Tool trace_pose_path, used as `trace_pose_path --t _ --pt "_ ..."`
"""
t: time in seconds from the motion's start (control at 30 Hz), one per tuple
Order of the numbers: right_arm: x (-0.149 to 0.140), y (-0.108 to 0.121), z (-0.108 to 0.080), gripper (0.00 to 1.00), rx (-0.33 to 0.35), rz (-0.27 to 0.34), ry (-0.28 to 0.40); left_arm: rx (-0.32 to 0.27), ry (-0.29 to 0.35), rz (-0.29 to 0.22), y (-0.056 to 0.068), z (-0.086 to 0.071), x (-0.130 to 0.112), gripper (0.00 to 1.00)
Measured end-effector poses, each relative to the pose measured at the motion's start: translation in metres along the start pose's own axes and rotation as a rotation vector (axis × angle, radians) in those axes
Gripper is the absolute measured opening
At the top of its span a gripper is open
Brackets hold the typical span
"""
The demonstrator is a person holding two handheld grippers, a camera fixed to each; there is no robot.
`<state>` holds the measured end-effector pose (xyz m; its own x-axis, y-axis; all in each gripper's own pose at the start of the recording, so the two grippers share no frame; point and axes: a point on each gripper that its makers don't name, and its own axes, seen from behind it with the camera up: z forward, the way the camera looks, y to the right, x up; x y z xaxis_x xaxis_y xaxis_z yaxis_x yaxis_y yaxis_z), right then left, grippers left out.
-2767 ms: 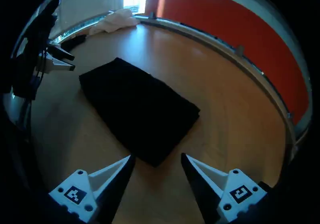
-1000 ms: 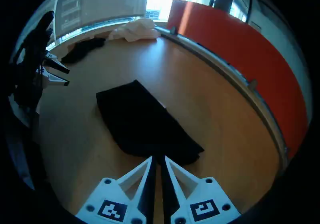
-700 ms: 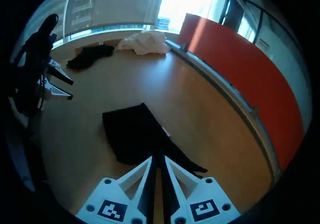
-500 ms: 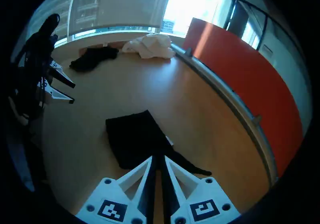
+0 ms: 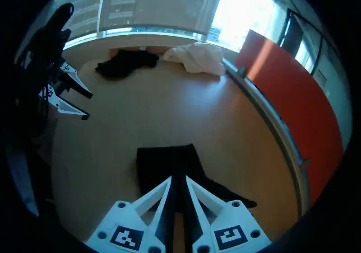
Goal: Fold towel
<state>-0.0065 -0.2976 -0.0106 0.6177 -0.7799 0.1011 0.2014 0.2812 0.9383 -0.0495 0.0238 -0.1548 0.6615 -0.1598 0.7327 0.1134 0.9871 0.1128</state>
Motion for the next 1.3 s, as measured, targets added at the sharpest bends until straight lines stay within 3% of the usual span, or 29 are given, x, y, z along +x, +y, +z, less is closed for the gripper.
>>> trace_pose_path --t 0.27,0.47,0.57,0.77,0.87,1.0,1.13,1.3 --pt "0.008 -0.026 0.045 0.08 0.081 -0.077 -0.041 0.013 0.006 -0.042 -0.008 -0.008 -0.01 0.92" --pt "0.002 -0.046 0.077 0.07 0.135 -0.061 -0.073 0.015 0.003 -0.067 -0.011 -0.01 -0.017 0.92" --pt "-0.003 -0.055 0.087 0.07 0.159 -0.031 -0.089 0.014 0.002 -0.074 -0.013 -0.01 -0.019 0.92" --pt "-0.007 -0.057 0.087 0.09 0.161 -0.006 -0.093 0.011 -0.001 -0.075 -0.015 -0.011 -0.02 0.92" --pt "-0.01 -0.055 0.085 0.25 0.149 -0.005 -0.098 0.009 -0.003 -0.072 -0.015 -0.01 -0.02 0.92" --pt "-0.014 -0.049 0.08 0.6 0.12 0.005 -0.095 0.008 -0.002 -0.066 -0.015 -0.01 -0.019 0.92" --pt "-0.018 -0.045 0.07 0.73 0.094 0.037 -0.086 0.006 -0.002 -0.063 -0.014 -0.01 -0.018 0.92" --pt "-0.029 -0.04 0.059 0.75 0.06 0.108 -0.079 0.002 -0.001 -0.062 -0.013 -0.011 -0.018 0.92"
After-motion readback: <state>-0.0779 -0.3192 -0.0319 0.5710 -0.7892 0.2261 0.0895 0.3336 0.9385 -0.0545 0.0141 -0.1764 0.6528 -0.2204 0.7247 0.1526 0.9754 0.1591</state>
